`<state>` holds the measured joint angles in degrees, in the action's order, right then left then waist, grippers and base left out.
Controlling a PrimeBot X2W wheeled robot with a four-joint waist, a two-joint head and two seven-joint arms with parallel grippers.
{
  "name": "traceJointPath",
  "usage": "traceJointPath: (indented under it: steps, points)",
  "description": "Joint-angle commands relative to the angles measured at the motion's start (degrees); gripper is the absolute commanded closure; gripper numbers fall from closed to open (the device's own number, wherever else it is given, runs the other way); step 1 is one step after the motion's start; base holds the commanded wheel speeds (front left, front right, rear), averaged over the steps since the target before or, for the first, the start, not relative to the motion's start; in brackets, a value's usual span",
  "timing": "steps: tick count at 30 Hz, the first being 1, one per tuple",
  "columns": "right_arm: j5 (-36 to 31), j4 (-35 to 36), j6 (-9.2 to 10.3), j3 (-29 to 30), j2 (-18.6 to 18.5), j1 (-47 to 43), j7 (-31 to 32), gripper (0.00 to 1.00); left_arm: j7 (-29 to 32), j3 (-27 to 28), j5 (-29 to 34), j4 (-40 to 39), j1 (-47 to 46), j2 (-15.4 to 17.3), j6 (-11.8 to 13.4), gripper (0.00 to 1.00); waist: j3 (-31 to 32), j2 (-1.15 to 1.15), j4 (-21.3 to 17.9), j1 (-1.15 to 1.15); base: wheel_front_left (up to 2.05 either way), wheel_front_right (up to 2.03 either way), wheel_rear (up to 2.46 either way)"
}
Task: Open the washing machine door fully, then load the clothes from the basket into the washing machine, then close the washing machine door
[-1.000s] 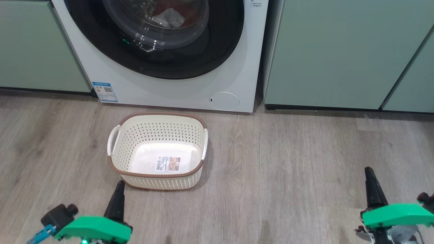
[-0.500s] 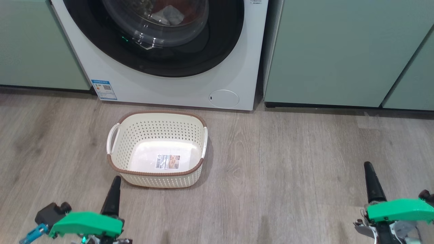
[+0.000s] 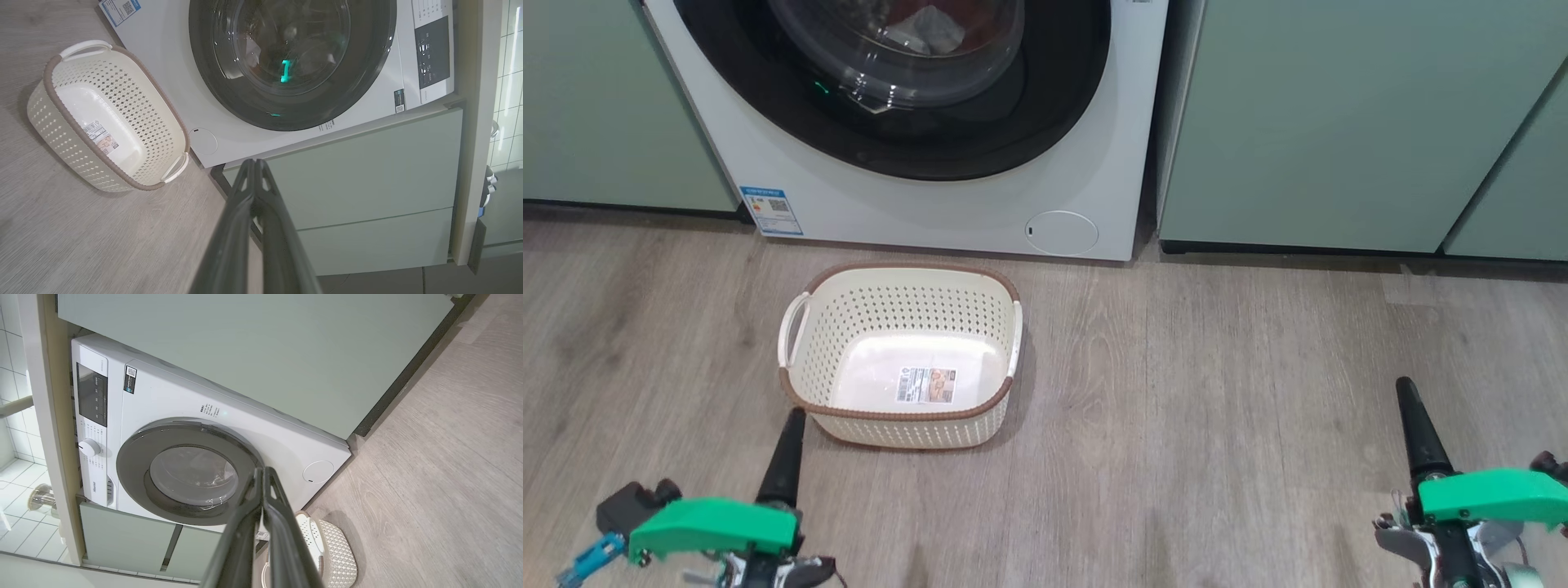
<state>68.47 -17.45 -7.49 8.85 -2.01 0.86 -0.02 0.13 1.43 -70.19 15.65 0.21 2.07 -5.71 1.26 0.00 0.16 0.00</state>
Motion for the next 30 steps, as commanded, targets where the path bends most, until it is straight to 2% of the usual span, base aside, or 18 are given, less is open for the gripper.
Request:
traceJointPath:
  steps: [1,30]
  points:
    - [1.5,2.33,-0.01,-1.15,-0.67,3.18,0.51,1.0,0.49,1.57,-1.34,-1.85,-3.35,0.58,-0.45,1.0,-0.04,0.0,0.0,0.0,0.0,0.0,0.0]
    - [19.6,3.22,0.0,-2.11,-0.83,4.93,5.4,1.0,5.27,4.43,-18.18,-1.63,-5.84,0.76,-1.54,1.0,-1.18,0.0,-0.13,0.0,0.0,0.0,0.0]
